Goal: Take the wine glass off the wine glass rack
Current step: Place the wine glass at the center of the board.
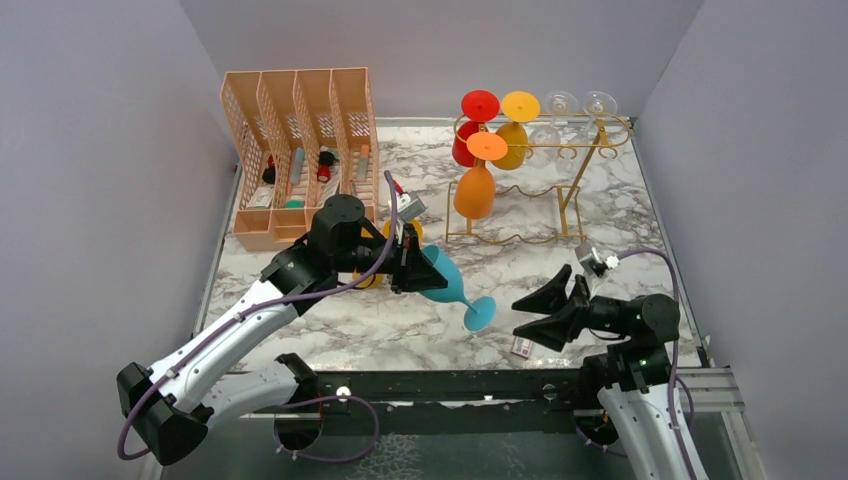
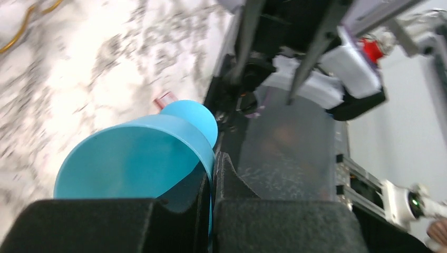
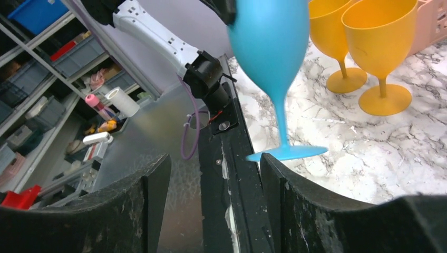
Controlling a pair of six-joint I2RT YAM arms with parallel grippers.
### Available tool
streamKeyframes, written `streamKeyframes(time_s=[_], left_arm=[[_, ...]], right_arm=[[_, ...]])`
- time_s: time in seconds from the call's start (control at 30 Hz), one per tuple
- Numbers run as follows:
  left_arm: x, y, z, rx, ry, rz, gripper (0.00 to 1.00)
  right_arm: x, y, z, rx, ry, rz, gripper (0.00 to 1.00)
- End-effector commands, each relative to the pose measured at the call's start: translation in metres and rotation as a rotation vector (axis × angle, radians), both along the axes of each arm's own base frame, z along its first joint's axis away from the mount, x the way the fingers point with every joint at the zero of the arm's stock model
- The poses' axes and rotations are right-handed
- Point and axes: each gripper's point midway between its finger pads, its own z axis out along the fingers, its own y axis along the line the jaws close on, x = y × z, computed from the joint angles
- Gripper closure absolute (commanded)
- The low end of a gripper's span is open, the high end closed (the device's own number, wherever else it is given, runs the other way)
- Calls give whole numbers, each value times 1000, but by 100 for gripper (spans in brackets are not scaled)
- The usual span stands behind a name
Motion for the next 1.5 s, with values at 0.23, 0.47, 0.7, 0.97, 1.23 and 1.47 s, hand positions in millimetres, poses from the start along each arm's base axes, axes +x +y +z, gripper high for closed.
streamKeyframes(time_s=[0.23, 0.47, 0.7, 0.97, 1.23, 1.47], left_arm=[[23, 49, -77, 349, 139, 344, 100], [51, 122, -116, 696, 198, 761, 100], [74, 148, -126, 725, 181, 1002, 100], [81, 157, -139, 750, 163, 1067, 100], [85, 156, -143, 786, 144, 1052, 100], [87, 150, -144, 809, 137, 1013, 93]], right_arm=[[36, -8, -19, -13, 165, -241, 34], [52, -16, -28, -36, 228, -357, 34], [62, -27, -34, -85, 250, -463, 34], [74, -28, -46, -80, 307, -499, 34], [80, -28, -56, -100, 365, -505, 34], [83, -28, -51, -90, 352, -519, 34]])
